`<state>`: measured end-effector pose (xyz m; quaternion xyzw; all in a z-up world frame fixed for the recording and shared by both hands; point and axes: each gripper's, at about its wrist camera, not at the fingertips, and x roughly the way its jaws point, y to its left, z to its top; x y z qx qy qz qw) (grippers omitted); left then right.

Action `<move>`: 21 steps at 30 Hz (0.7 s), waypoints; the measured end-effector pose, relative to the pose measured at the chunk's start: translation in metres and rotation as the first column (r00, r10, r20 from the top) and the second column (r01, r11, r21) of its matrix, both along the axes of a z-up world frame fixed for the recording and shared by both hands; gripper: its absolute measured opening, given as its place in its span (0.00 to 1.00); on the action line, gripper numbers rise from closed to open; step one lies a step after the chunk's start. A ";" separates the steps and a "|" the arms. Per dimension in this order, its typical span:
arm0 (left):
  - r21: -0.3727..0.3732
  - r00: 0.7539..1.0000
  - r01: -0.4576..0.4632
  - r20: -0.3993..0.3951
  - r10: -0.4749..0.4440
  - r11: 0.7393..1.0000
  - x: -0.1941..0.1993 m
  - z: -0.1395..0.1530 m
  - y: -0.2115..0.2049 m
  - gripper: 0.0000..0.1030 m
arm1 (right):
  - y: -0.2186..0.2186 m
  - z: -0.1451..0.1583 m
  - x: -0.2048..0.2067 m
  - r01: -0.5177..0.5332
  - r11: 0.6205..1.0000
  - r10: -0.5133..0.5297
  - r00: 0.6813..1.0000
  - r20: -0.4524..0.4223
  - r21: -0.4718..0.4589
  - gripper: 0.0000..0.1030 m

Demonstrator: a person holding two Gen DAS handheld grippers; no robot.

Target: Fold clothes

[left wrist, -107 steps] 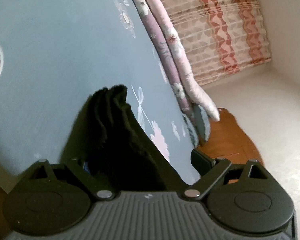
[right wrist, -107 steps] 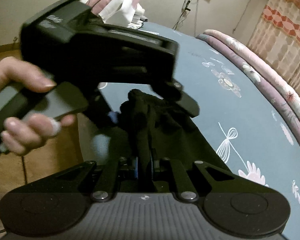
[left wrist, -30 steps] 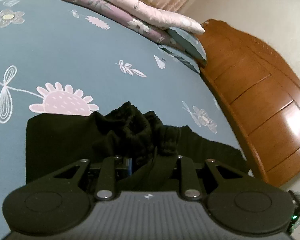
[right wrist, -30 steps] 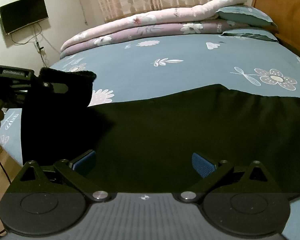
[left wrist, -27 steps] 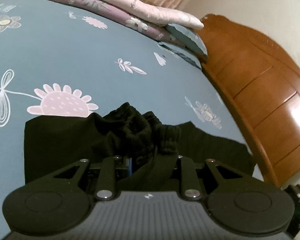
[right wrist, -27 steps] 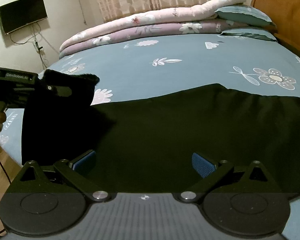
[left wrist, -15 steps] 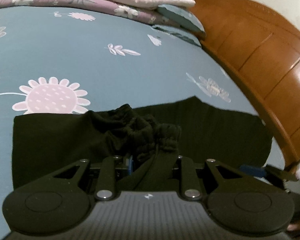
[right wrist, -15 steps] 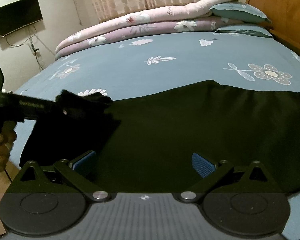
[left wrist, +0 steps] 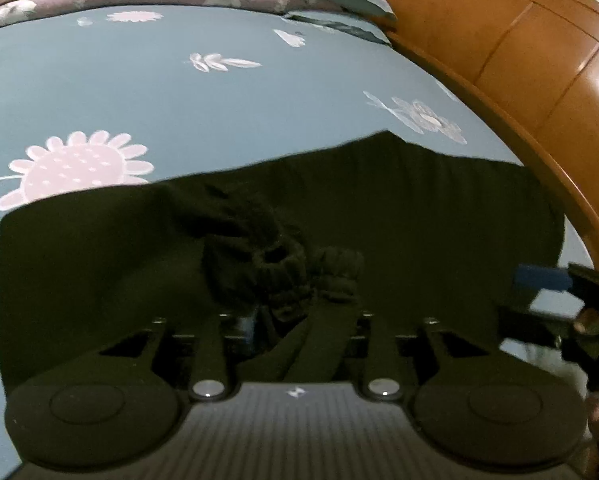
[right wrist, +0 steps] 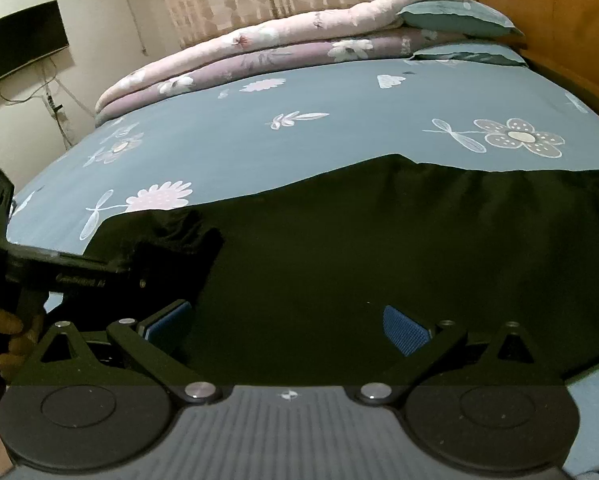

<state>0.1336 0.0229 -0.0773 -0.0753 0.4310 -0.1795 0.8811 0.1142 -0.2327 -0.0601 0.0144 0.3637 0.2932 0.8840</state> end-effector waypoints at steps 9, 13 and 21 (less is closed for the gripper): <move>-0.050 0.996 0.094 -0.002 -0.094 0.994 -0.018 0.018 0.011 0.53 | -0.007 0.000 0.005 0.021 0.999 -0.021 1.000 -0.017 0.024 1.00; -0.119 0.998 0.038 0.048 -0.033 0.992 -0.020 0.037 0.042 0.53 | -0.009 0.000 0.005 0.030 0.999 -0.030 0.999 -0.021 0.036 1.00; -0.138 0.999 -0.002 0.033 0.007 0.990 -0.006 0.028 0.056 0.50 | -0.010 0.006 0.005 0.005 0.992 -0.001 0.999 -0.032 0.128 1.00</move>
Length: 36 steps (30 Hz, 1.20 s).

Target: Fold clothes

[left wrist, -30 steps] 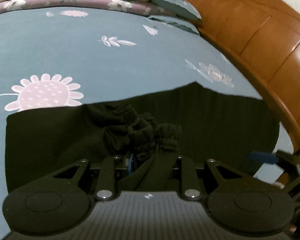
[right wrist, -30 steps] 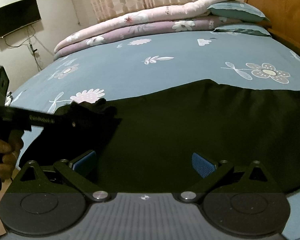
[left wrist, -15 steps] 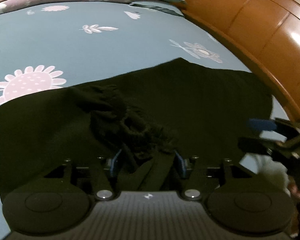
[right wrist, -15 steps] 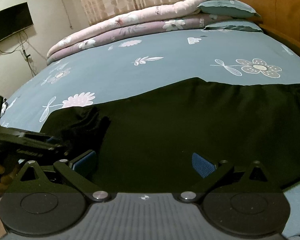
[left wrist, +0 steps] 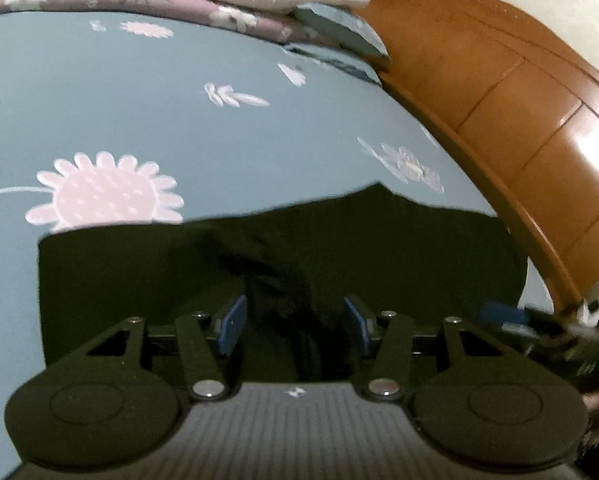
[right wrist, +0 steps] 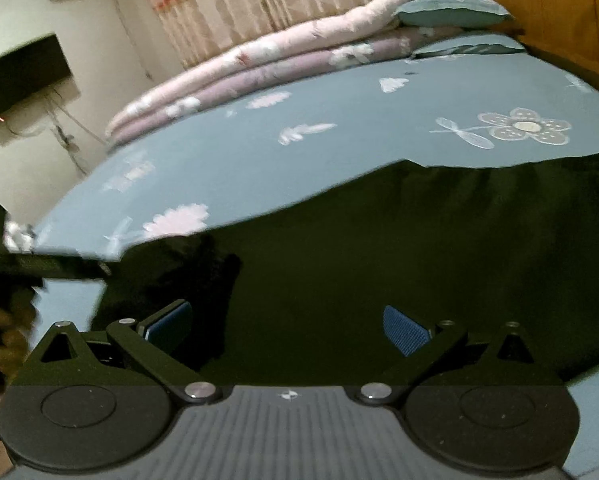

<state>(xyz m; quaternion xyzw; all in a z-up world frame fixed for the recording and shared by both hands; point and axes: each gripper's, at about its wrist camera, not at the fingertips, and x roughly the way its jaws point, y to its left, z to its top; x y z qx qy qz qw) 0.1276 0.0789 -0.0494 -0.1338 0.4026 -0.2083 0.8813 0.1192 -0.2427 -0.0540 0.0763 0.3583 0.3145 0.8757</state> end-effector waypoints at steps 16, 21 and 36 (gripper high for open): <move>0.064 0.997 0.075 0.006 -0.075 0.995 -0.066 -0.020 0.026 0.52 | 0.067 0.013 0.020 -0.240 0.959 0.253 0.965 -0.071 0.150 0.93; 0.024 0.998 -0.059 0.039 0.059 0.998 -0.073 -0.015 0.065 0.52 | 0.091 -0.005 0.034 -0.239 0.943 0.288 0.935 -0.209 0.231 0.77; -0.039 0.979 -0.184 0.078 0.187 0.982 -0.094 -0.016 0.121 0.55 | 0.115 -0.028 0.028 -0.206 0.966 0.243 0.926 -0.288 0.153 0.19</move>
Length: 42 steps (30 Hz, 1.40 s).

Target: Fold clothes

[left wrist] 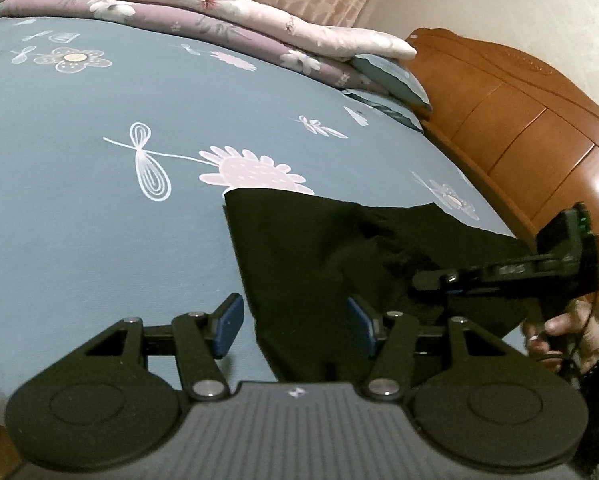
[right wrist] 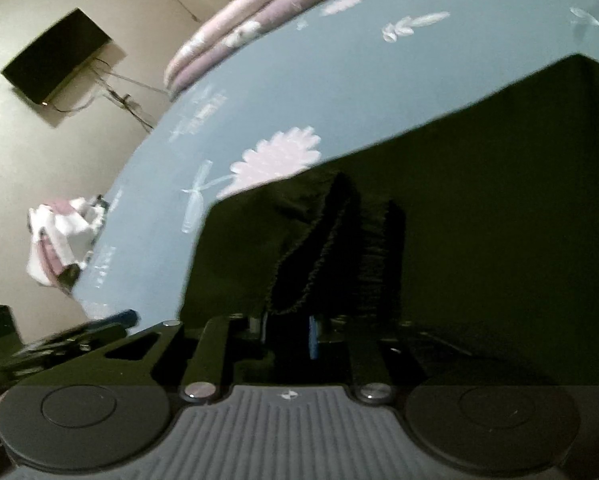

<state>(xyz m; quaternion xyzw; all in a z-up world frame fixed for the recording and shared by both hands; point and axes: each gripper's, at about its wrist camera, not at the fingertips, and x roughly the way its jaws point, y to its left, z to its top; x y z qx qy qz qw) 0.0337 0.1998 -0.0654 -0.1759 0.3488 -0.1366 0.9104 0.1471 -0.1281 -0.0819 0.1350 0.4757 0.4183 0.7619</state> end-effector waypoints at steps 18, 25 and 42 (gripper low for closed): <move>0.081 0.960 0.279 -0.046 -0.276 0.957 0.002 -0.016 -0.052 0.57 | -0.028 -0.012 -0.004 0.025 0.999 -0.027 0.998 -0.054 -0.034 0.23; 0.128 0.942 0.335 -0.034 -0.333 0.934 0.011 -0.001 -0.055 0.57 | -0.047 0.020 0.004 0.065 0.997 -0.063 0.996 0.063 -0.031 0.60; 0.070 0.906 0.422 -0.058 -0.419 0.904 0.036 -0.028 -0.086 0.60 | 0.006 -0.015 0.061 0.061 0.998 -0.060 0.998 0.019 -0.036 0.29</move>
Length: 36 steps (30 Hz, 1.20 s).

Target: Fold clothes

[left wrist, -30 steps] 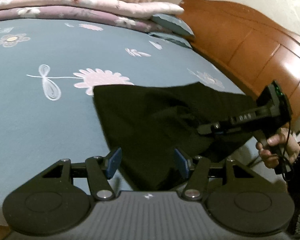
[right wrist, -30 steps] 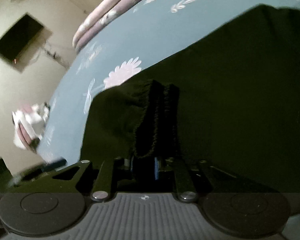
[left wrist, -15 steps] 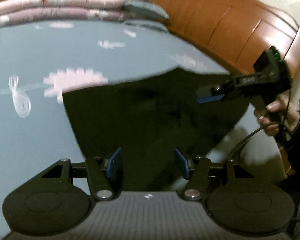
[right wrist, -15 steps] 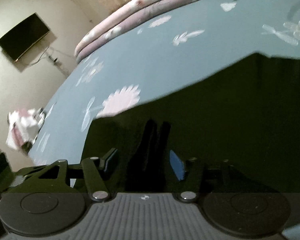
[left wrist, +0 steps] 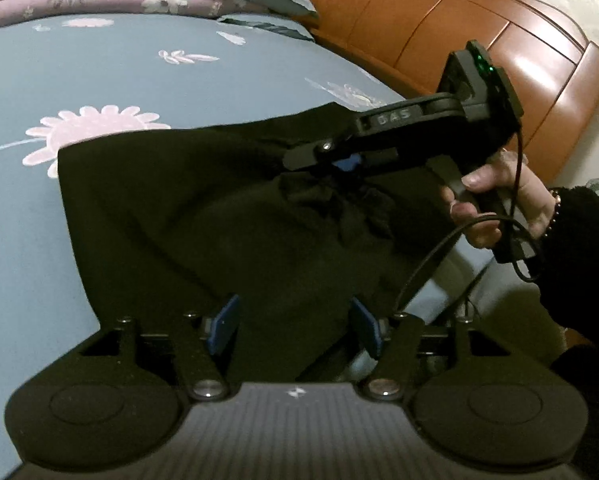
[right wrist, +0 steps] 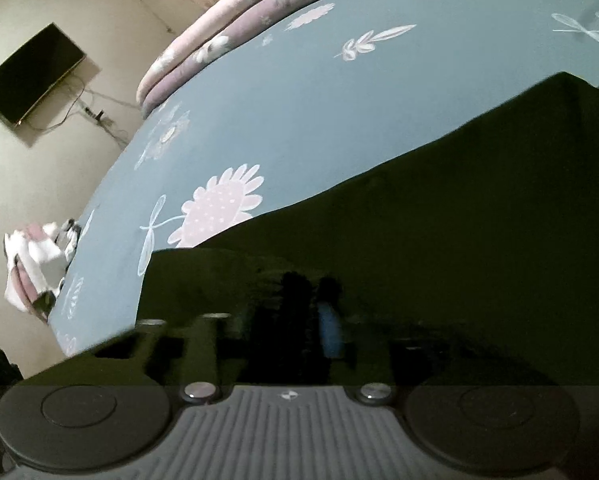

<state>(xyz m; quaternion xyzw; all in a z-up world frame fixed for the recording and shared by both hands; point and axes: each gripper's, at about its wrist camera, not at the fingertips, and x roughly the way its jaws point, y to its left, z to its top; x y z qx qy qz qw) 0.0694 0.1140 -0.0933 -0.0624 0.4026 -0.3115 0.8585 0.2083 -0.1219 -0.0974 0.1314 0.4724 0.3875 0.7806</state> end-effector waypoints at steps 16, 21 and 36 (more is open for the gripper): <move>0.064 0.998 -0.040 0.058 0.036 0.997 0.008 0.052 0.022 0.63 | -0.001 0.036 -0.046 -0.119 0.990 0.133 0.958 0.254 -0.073 0.47; -0.008 0.993 -0.097 0.062 0.097 0.995 0.053 0.056 0.023 0.63 | 0.009 0.049 -0.078 -0.217 0.971 0.237 0.908 0.346 -0.096 0.48; -0.005 0.987 -0.156 -0.028 0.156 0.988 0.103 0.025 -0.001 0.63 | 0.003 0.009 -0.091 -0.213 0.970 0.240 0.919 0.312 -0.120 0.54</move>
